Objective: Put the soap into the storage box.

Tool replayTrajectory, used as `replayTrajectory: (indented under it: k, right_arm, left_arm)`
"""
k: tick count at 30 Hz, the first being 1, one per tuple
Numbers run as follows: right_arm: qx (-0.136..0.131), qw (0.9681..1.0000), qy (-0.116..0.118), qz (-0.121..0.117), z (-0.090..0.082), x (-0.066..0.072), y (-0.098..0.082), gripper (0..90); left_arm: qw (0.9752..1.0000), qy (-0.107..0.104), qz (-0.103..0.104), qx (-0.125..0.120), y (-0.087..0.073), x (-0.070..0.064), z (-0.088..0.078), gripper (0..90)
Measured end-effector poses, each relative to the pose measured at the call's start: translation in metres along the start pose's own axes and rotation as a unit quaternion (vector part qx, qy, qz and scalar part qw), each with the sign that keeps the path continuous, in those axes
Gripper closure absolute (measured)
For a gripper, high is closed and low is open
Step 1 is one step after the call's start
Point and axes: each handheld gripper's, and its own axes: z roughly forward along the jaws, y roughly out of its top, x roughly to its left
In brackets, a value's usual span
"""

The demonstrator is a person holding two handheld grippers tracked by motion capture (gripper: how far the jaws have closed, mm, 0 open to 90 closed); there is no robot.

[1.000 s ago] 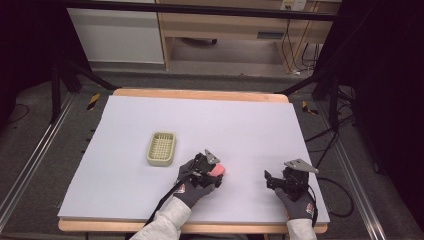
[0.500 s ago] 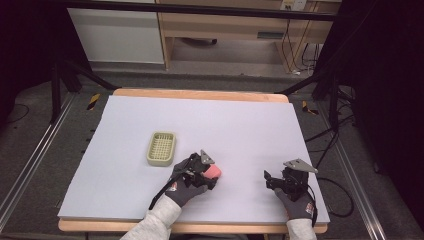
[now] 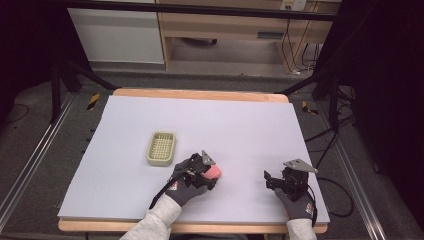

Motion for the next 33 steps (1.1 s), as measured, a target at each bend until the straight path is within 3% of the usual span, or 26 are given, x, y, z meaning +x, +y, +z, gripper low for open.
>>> replayTrajectory:
  k: [7, 13, 17, 21, 33]
  right_arm:
    - [0.001, 1.0, -0.001, -0.001, 0.0, -0.001, 0.0, 9.3]
    - [0.0, 1.0, 0.0, 0.004, 0.0, 0.0, 0.0, 9.3]
    - [-0.001, 1.0, 0.002, 0.008, 0.0, -0.002, 0.0, 9.3]
    - [-0.007, 0.9999, 0.005, 0.013, -0.001, -0.004, 0.0, 9.2]
    - [-0.006, 0.9999, -0.01, 0.009, -0.002, -0.003, 0.0, 8.9]
  left_arm:
    - [0.9999, 0.014, 0.004, -0.004, 0.001, -0.002, -0.001, 37.1]
    - [1.0, 0.004, 0.0, -0.008, 0.005, -0.002, -0.009, 37.2]
    - [0.9999, 0.009, 0.006, -0.007, 0.008, -0.002, -0.015, 37.2]
    - [0.9998, 0.003, -0.005, -0.017, 0.007, 0.002, -0.026, 37.1]
    - [0.9988, 0.014, -0.023, -0.042, 0.007, 0.016, -0.051, 37.2]
